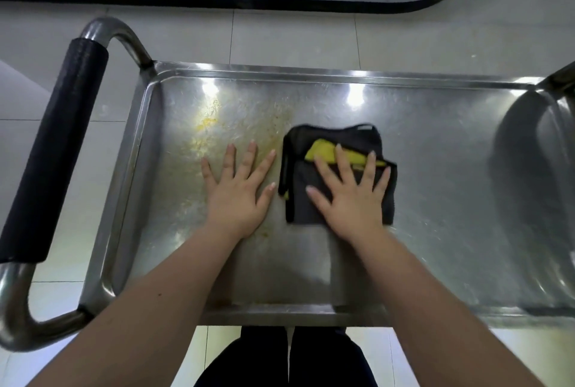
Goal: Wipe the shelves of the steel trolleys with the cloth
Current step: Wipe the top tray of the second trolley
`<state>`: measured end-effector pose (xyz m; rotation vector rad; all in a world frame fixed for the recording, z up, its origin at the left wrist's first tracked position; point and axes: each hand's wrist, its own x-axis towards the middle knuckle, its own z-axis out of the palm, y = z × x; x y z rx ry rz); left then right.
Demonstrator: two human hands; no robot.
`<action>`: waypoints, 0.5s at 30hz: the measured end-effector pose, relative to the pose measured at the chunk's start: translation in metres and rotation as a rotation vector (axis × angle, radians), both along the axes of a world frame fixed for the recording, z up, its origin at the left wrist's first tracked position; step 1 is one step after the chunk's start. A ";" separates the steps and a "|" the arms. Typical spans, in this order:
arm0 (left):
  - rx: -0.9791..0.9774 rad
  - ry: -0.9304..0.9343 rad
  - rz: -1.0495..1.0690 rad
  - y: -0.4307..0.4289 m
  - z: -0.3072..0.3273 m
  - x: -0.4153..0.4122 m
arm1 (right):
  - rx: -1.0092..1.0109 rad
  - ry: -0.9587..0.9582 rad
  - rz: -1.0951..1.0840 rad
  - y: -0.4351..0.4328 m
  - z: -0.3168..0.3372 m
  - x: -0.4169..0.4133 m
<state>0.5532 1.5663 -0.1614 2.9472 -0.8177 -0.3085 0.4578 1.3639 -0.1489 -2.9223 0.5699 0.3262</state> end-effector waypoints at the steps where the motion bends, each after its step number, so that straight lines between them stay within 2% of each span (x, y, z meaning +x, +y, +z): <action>1: 0.001 0.000 0.001 0.000 0.000 0.000 | 0.004 0.010 -0.040 -0.015 -0.001 0.033; 5: -0.002 0.003 0.009 0.000 0.000 0.002 | -0.010 0.069 -0.056 -0.054 0.003 0.119; 8: 0.001 -0.008 0.007 -0.001 0.001 0.002 | -0.095 0.034 -0.001 -0.056 0.000 0.119; 15: 0.000 -0.034 0.020 -0.001 0.000 -0.001 | -0.092 -0.002 -0.024 -0.048 -0.006 0.111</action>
